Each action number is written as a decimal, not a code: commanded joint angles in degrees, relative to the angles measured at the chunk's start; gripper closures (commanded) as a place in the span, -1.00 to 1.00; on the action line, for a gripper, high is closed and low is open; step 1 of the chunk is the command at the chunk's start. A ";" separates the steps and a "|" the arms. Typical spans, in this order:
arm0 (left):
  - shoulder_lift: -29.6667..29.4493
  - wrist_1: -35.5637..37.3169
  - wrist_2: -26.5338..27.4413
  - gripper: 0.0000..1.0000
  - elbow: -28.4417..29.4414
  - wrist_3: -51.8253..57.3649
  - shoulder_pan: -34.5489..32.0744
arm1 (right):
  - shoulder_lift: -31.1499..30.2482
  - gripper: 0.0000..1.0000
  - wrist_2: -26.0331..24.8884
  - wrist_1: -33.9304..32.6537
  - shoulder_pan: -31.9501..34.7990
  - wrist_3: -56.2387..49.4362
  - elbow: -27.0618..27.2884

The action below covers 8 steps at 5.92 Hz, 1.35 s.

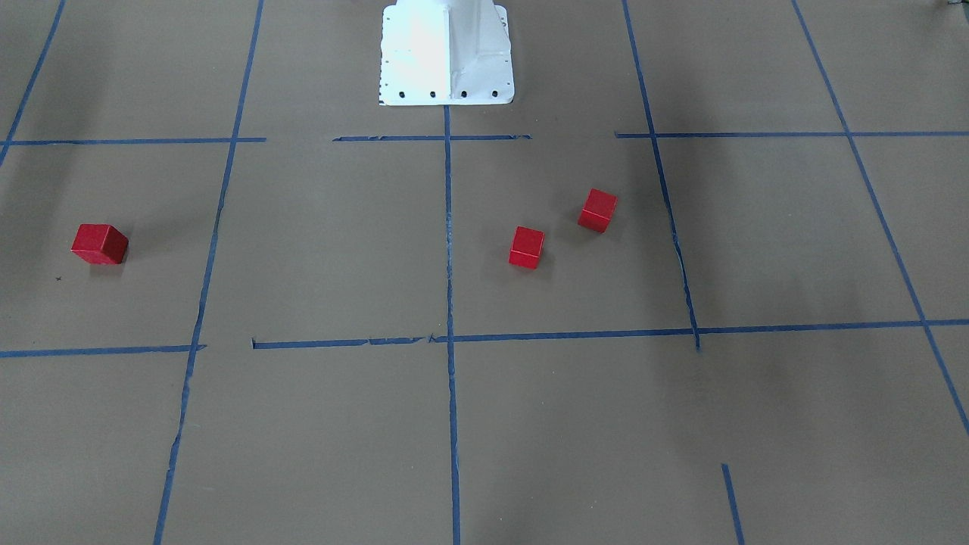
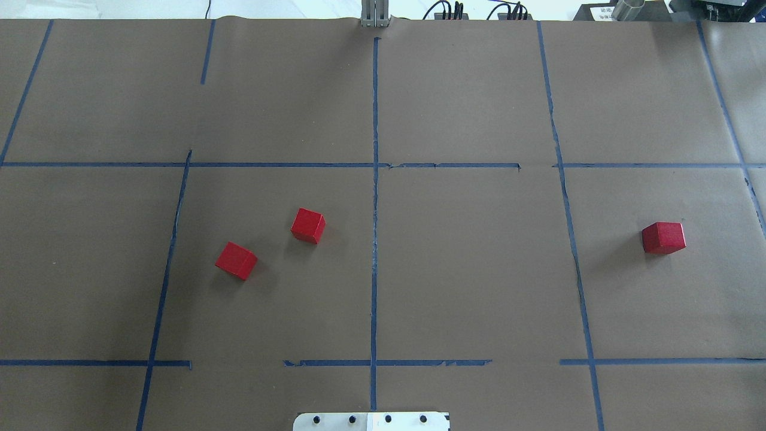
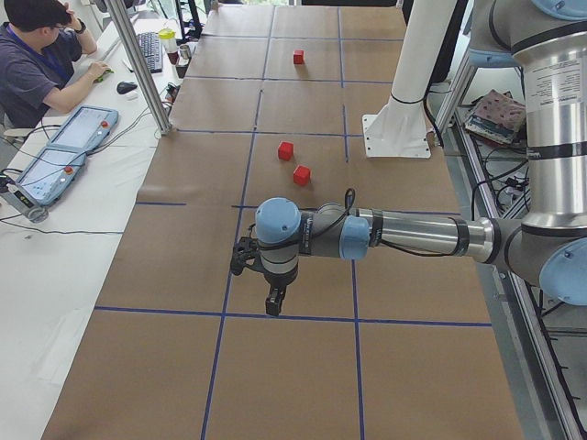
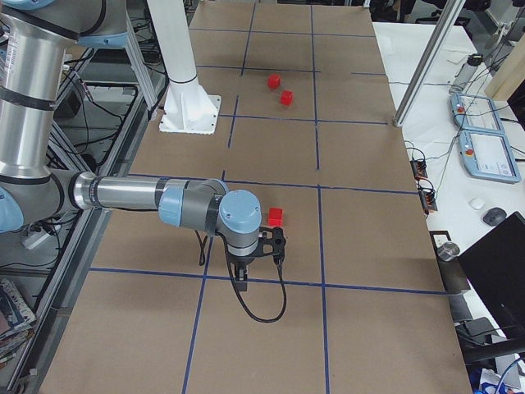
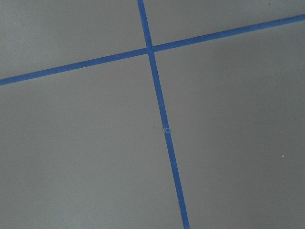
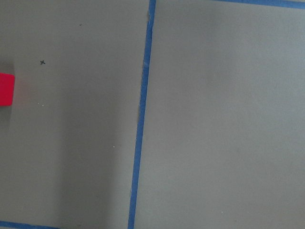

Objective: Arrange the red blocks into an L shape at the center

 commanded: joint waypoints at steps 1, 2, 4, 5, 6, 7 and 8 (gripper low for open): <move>0.00 -0.10 0.26 -1.00 -0.55 0.26 0.00 | 0.35 -1.00 0.00 0.09 -0.09 0.14 0.00; -0.09 -0.10 0.09 -1.00 -0.12 0.18 0.09 | 1.92 -1.00 0.09 0.61 -1.39 -0.47 0.17; -0.09 -0.10 0.00 -1.00 -0.12 0.18 0.09 | 2.28 -1.00 0.35 12.25 -11.47 10.70 -0.27; -0.09 -0.10 0.00 -1.00 0.05 0.18 0.09 | 2.28 -1.00 0.35 19.70 -15.60 25.13 -0.27; -0.09 -0.10 0.00 -1.00 0.06 0.18 0.09 | 2.28 -1.00 0.09 29.26 -20.87 40.85 -0.27; -0.09 -0.10 0.00 -1.00 0.06 0.26 0.09 | 2.37 -1.00 -2.26 36.14 -27.36 53.11 -0.27; -0.09 -0.10 0.00 -1.00 -0.03 0.18 0.17 | 2.37 -1.00 -5.94 38.56 -32.38 59.75 -0.27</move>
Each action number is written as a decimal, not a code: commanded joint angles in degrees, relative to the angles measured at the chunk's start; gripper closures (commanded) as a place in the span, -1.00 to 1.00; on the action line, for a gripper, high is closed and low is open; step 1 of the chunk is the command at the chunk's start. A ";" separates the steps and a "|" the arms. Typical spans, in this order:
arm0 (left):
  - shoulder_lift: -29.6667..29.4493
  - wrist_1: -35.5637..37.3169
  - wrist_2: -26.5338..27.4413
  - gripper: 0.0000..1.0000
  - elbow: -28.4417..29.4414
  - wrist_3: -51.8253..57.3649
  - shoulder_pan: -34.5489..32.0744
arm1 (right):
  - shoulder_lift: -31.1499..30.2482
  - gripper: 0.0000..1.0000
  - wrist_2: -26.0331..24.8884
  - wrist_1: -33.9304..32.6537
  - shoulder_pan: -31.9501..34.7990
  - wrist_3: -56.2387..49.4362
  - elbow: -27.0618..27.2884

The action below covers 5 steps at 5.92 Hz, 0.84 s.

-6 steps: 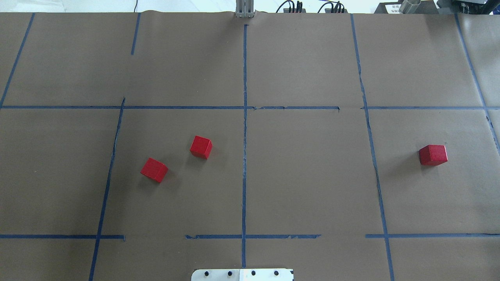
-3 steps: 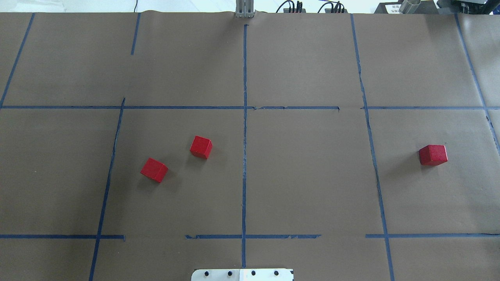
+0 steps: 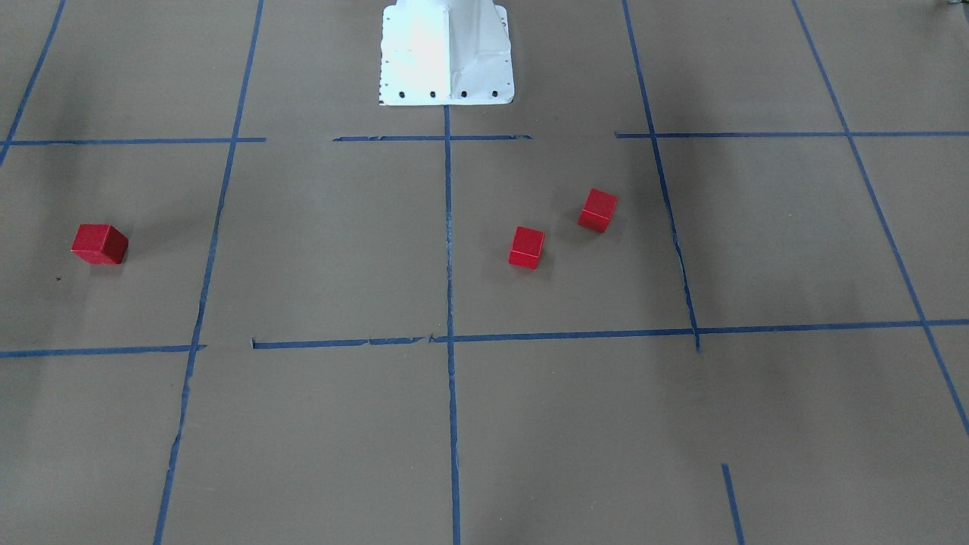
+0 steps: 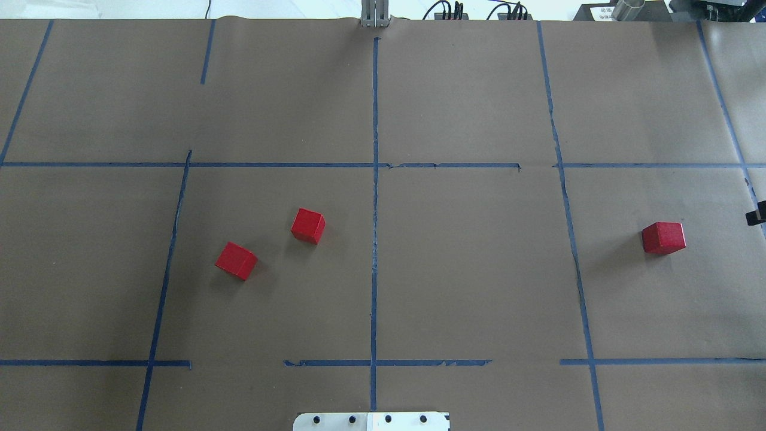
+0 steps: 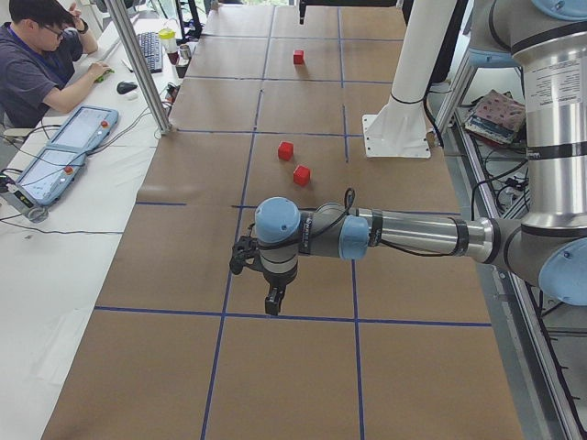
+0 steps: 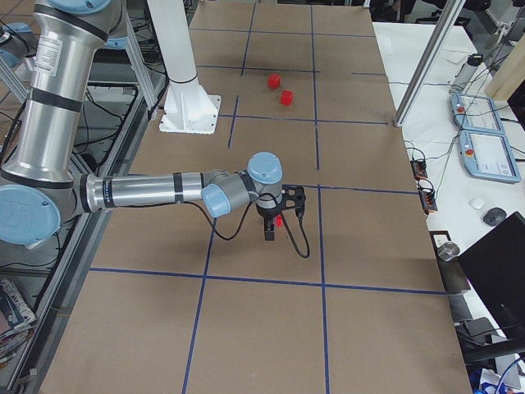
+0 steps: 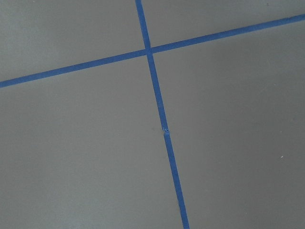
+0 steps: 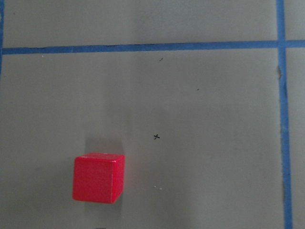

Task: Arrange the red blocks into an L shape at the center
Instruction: 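Reach the right gripper down to the lone red cube and grasp it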

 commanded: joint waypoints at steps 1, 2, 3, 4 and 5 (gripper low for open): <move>0.00 0.00 0.00 -1.00 -0.15 -0.04 -0.04 | 0.29 -1.00 -6.57 5.03 -9.60 11.71 -0.17; 0.00 0.00 0.00 -1.00 -0.15 -0.04 -0.04 | 1.42 -1.00 -7.22 5.04 -11.12 12.00 -1.05; 0.00 0.00 0.00 -1.00 -0.15 -0.04 -0.04 | 3.87 -1.00 -7.40 4.95 -12.44 12.09 -2.80; 0.00 0.00 0.00 -1.00 -0.15 0.05 0.05 | 7.46 -1.00 -7.40 4.95 -12.80 12.18 -5.08; 0.00 0.00 0.00 -1.00 -0.15 -0.04 0.05 | 8.80 -1.00 -7.40 5.04 -13.24 12.18 -6.93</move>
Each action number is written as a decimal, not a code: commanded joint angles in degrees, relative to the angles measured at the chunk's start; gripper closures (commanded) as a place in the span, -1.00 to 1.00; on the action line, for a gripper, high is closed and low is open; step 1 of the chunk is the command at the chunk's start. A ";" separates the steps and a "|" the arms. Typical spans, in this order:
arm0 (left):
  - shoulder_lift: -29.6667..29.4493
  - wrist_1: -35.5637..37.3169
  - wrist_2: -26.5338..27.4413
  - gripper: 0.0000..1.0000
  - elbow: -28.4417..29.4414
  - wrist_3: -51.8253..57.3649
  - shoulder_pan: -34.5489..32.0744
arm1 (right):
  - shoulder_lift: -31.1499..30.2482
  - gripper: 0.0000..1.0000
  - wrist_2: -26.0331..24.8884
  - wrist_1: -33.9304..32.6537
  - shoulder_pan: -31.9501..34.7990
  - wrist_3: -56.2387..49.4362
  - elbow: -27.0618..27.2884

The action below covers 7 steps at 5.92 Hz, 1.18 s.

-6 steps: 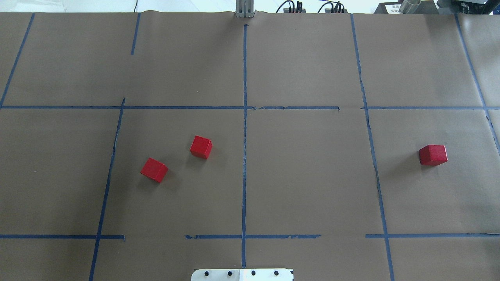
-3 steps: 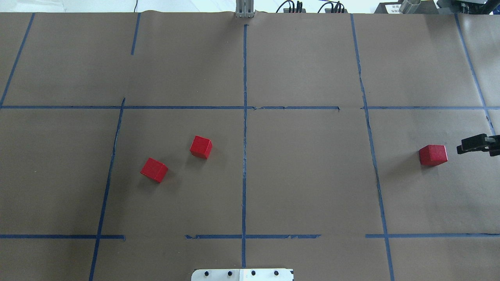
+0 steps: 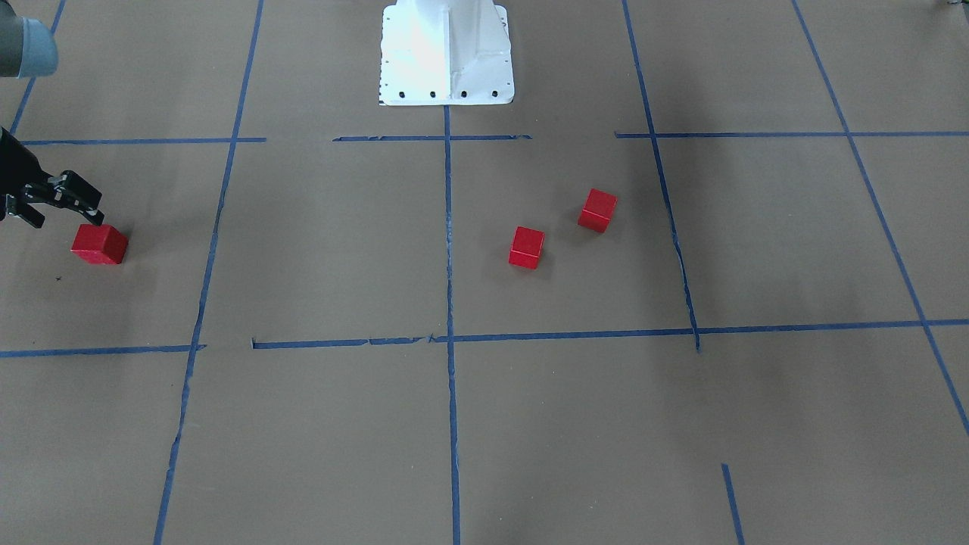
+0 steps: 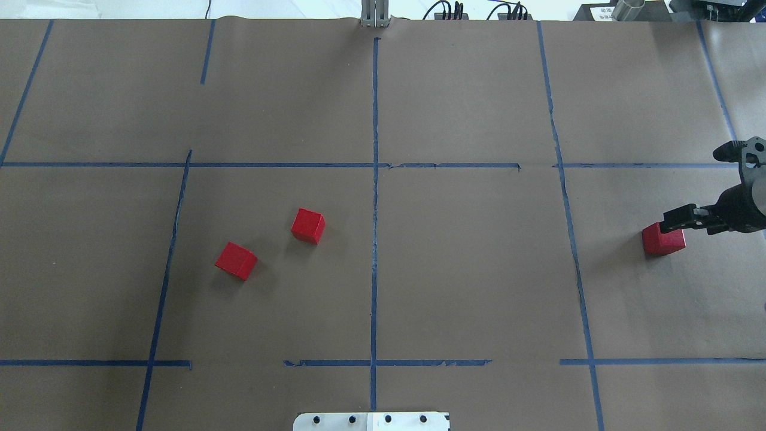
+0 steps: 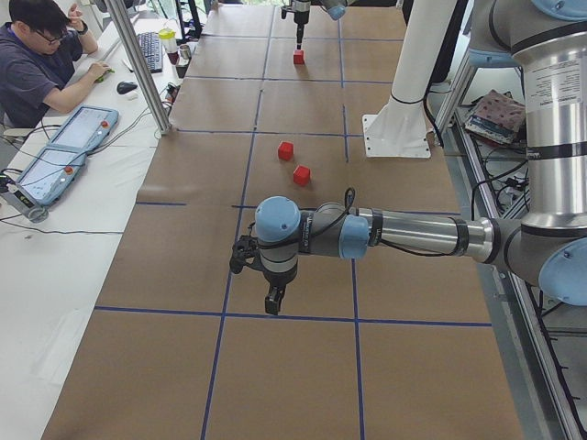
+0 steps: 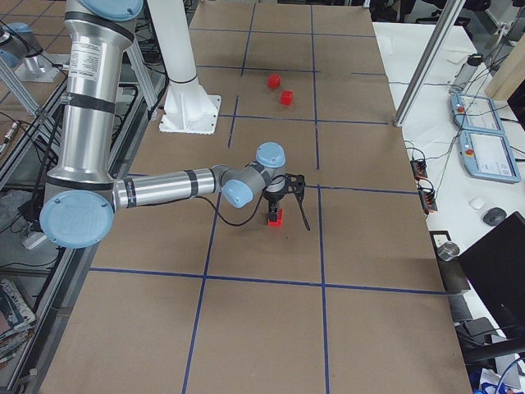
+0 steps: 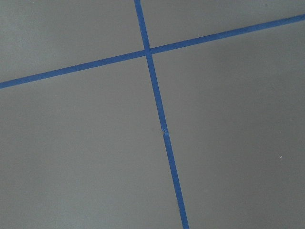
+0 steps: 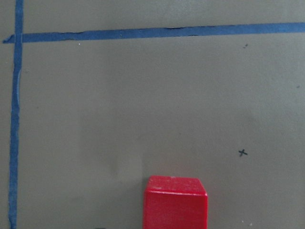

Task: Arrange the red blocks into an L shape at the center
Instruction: 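Reach the right gripper down to the lone red cube and grasp it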

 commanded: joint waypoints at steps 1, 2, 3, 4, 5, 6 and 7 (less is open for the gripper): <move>0.00 0.00 0.00 -1.00 0.00 -0.04 -0.06 | 1.93 -1.00 -0.13 0.06 -0.69 -0.03 -2.29; 0.00 0.00 0.00 -1.00 0.00 -0.04 0.03 | 1.84 -1.00 -0.65 -0.02 -1.39 -0.03 -3.16; 0.00 0.00 0.00 -1.00 0.00 -0.04 0.03 | 1.93 -1.00 -1.79 -0.02 -2.53 -0.03 -4.13; 0.00 0.00 0.00 -1.00 0.08 -0.04 0.03 | 2.19 -1.00 -2.85 0.06 -3.76 -0.03 -5.70; 0.00 0.00 0.00 -1.00 0.09 -0.04 0.03 | 2.28 -1.00 -2.94 0.06 -4.21 -0.03 -5.89; 0.00 0.00 0.00 -1.00 0.09 -0.04 0.03 | 2.28 -0.90 -3.55 0.06 -5.25 -0.03 -6.24; 0.00 0.00 0.00 -1.00 0.09 -0.04 0.03 | 2.19 -0.14 -3.39 0.06 -5.18 -0.03 -5.99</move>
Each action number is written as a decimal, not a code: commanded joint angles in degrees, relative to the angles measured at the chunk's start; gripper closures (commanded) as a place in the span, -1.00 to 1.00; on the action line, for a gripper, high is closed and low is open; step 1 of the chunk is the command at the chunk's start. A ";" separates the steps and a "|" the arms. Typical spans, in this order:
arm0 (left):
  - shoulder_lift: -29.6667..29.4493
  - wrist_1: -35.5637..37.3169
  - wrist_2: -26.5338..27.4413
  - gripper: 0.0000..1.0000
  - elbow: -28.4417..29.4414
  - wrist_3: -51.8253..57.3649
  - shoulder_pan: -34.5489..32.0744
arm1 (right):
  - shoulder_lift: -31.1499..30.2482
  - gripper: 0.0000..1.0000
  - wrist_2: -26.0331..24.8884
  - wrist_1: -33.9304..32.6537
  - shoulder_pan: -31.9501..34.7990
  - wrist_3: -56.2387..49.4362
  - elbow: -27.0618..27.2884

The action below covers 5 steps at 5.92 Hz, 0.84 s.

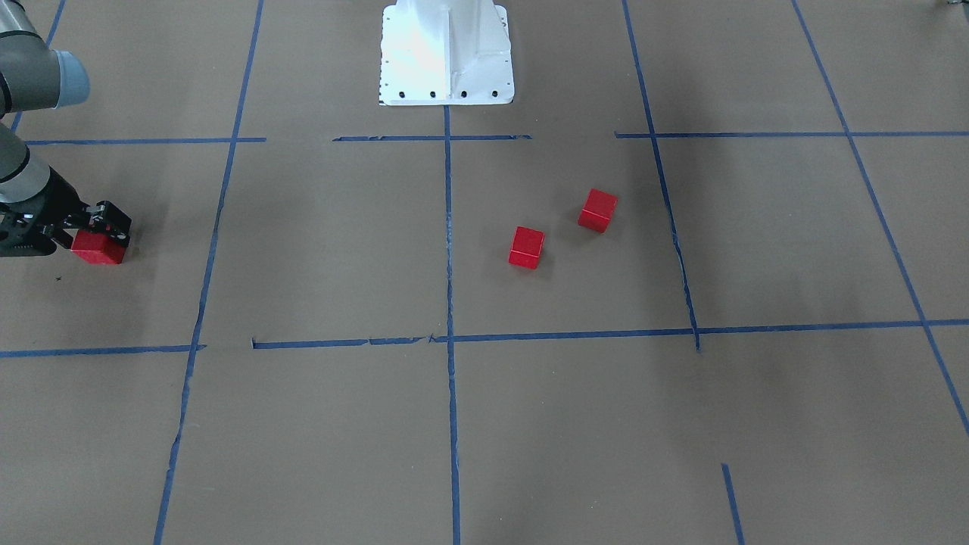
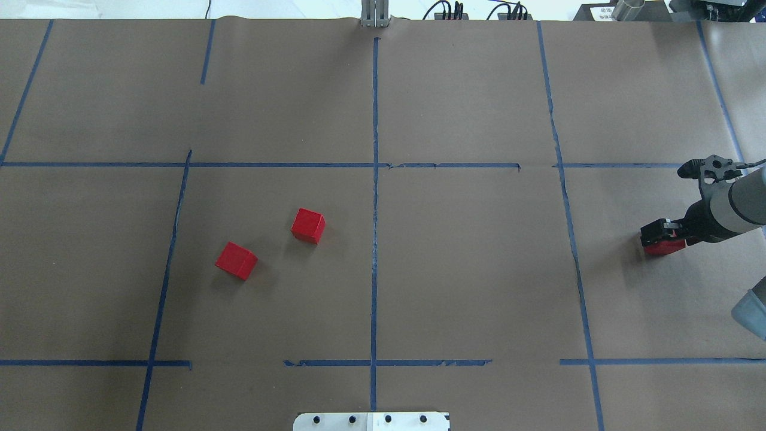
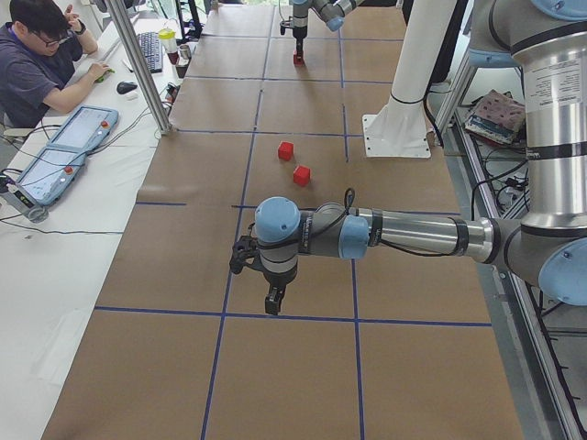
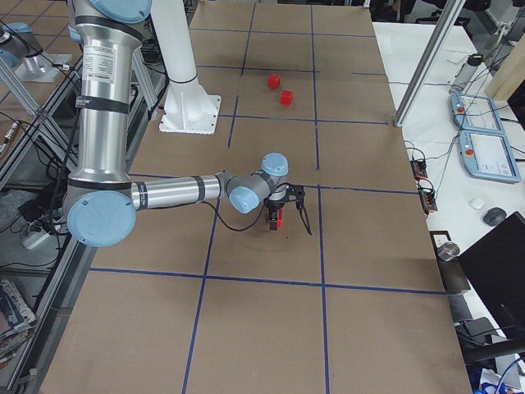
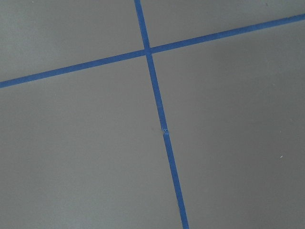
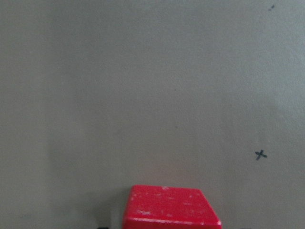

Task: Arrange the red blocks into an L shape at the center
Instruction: 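Reach the right gripper down to the lone red cube and grasp it, then carry the red cube with the right gripper toward the table center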

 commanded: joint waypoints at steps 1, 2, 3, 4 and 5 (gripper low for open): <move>0.00 0.00 0.00 -1.00 -0.08 0.00 0.00 | -0.05 0.56 -0.05 -0.09 -0.23 0.00 0.14; 0.00 0.00 0.00 -1.00 -0.26 0.00 0.00 | -0.05 0.71 -0.05 -0.35 -0.15 -0.09 1.97; 0.00 0.00 0.00 -1.00 -0.34 0.00 0.00 | 0.04 0.79 0.04 -0.79 -0.23 -0.09 6.17; 0.00 0.00 0.00 -1.00 -0.35 0.00 0.00 | 2.04 0.78 0.13 -0.88 -0.41 0.00 8.91; 0.00 0.00 0.00 -1.00 -0.35 0.00 0.00 | 7.37 0.78 -0.05 -2.62 -2.41 0.26 8.85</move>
